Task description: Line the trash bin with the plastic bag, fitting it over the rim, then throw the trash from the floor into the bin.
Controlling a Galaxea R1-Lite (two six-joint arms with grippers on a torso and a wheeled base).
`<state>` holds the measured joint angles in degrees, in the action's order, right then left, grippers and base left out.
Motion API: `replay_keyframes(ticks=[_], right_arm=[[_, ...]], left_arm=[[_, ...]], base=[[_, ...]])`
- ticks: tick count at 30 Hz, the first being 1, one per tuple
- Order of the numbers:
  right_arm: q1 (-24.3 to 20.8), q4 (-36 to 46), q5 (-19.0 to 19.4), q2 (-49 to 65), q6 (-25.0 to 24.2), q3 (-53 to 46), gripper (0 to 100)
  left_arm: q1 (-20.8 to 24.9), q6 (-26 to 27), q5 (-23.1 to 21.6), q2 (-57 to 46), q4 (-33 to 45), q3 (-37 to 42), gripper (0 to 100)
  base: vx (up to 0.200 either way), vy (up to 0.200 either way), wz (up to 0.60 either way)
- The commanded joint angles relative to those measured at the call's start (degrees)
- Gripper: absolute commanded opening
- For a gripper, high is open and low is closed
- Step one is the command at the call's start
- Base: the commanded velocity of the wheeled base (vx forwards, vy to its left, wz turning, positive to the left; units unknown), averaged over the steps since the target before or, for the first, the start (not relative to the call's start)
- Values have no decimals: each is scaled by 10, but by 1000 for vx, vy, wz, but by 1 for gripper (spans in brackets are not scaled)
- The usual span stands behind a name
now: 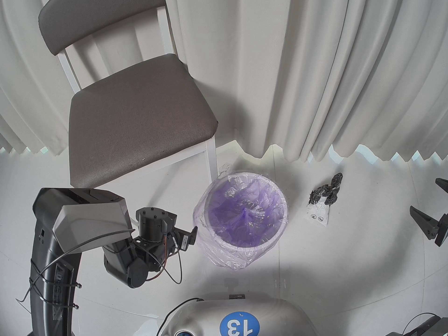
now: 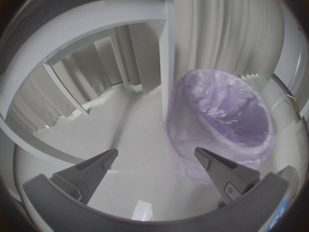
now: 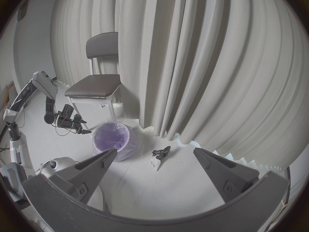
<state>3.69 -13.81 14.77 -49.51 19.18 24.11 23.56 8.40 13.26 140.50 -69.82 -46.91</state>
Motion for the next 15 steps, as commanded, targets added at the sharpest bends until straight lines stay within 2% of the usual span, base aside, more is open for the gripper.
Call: replay_keyframes(ticks=[1, 10, 14, 15], right_arm=[[-1, -5, 1, -13, -24, 0, 100], [-1, -8, 14, -8, -32, -14, 100], [-1, -8, 24, -1, -33, -20, 100], [-1, -8, 24, -2, -33, -20, 100]], left_arm=[[-26, 29, 17, 58, 45, -99, 100], [-21, 26, 26, 92, 106, -189, 100], [-7, 15, 22, 114, 130, -213, 100], [-1, -8, 21, 119, 158, -242, 100]], base=[[0, 0, 0], [0, 0, 0], [0, 0, 0], [0, 0, 0]])
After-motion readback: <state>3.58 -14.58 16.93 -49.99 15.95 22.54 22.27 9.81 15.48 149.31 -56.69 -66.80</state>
